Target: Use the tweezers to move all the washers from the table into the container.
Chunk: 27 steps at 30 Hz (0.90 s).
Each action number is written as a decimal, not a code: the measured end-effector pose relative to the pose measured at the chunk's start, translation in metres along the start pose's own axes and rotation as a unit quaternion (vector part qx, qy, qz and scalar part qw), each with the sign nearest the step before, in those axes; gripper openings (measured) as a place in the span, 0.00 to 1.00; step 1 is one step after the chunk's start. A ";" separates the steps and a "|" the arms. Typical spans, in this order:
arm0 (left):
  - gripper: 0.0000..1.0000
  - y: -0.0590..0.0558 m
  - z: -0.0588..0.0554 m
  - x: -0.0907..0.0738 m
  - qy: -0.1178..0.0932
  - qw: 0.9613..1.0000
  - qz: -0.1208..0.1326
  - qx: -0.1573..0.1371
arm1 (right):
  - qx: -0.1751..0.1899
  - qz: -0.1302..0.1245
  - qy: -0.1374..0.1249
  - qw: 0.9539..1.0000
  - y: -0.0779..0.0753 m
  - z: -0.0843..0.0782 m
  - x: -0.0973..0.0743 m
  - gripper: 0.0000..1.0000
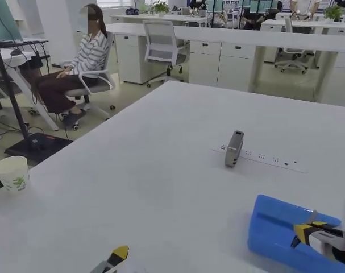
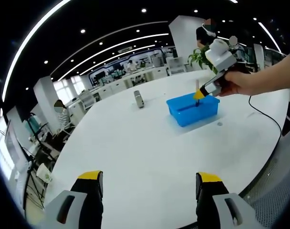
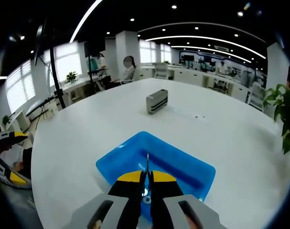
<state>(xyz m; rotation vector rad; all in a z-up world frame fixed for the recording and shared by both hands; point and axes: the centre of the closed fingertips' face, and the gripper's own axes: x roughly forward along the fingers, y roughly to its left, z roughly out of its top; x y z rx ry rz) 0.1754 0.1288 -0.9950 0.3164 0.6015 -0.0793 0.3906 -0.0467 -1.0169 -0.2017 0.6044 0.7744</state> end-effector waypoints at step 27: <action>0.81 0.001 0.000 -0.001 -0.001 1.000 0.002 -0.002 | 0.010 0.007 -0.007 1.000 0.005 -0.001 0.000 0.02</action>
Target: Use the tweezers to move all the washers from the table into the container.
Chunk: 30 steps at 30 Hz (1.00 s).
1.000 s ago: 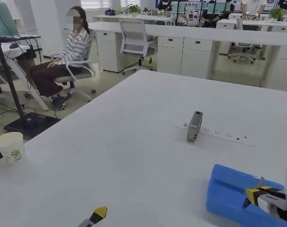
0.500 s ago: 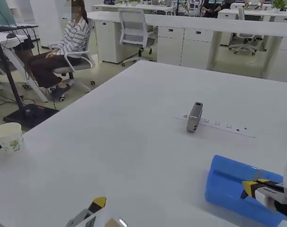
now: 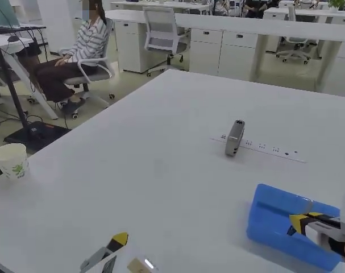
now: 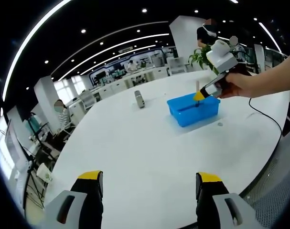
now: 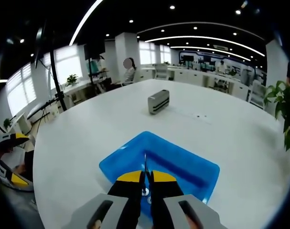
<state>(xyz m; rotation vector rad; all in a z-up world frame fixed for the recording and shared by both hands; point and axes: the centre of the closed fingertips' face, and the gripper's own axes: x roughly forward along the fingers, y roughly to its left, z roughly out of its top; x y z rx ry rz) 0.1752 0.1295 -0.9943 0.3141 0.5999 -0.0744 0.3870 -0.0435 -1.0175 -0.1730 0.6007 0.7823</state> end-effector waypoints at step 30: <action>0.82 -0.001 0.005 -0.002 -0.014 1.000 -0.004 -0.004 | 0.005 -0.011 -0.068 0.998 0.017 0.034 -0.079 0.02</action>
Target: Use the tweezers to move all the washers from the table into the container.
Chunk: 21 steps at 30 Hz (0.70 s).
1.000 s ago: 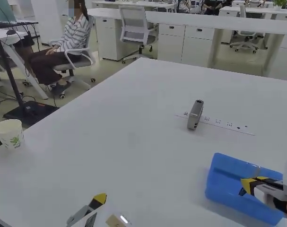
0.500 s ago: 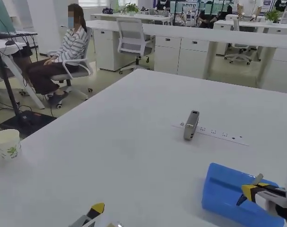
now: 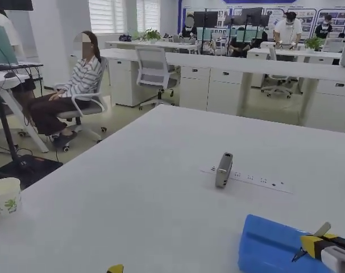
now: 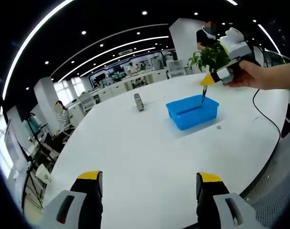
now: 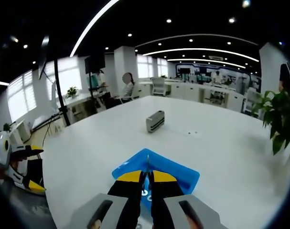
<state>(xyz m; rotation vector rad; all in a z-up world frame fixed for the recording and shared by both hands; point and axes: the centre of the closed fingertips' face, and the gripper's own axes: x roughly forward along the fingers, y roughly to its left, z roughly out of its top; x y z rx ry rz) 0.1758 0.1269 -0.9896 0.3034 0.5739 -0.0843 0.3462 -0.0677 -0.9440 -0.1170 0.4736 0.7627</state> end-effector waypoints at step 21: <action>0.83 -0.001 0.002 -0.001 -0.009 1.000 -0.002 0.002 | 0.033 -0.016 0.006 0.999 0.001 -0.037 -0.023 0.02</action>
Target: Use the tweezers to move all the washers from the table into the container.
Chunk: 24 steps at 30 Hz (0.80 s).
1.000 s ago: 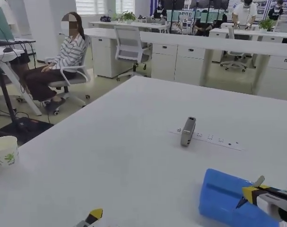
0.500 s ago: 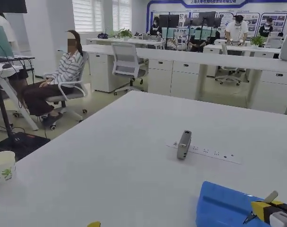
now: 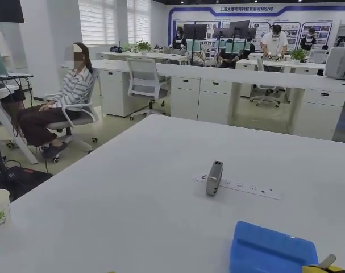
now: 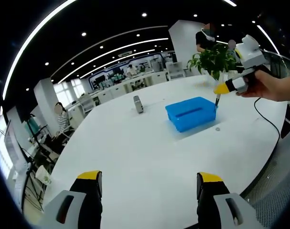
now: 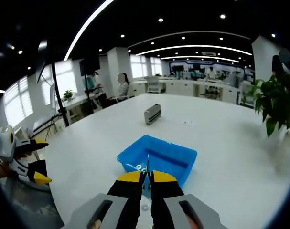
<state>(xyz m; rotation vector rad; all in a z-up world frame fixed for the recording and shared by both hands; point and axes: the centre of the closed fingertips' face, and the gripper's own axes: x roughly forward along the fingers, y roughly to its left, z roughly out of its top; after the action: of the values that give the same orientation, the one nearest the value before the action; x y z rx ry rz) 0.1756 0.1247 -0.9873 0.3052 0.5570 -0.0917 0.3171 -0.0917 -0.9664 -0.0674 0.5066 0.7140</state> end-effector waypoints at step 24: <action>0.82 0.001 0.003 -0.002 -0.006 1.000 0.002 -0.001 | 0.016 -0.004 0.020 1.000 -0.006 -0.030 0.010 0.02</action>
<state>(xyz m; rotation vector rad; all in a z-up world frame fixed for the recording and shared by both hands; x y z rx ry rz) 0.1758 0.1245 -0.9839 0.3033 0.5438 -0.0899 0.3148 -0.0968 -0.9978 -0.0540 0.5555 0.6982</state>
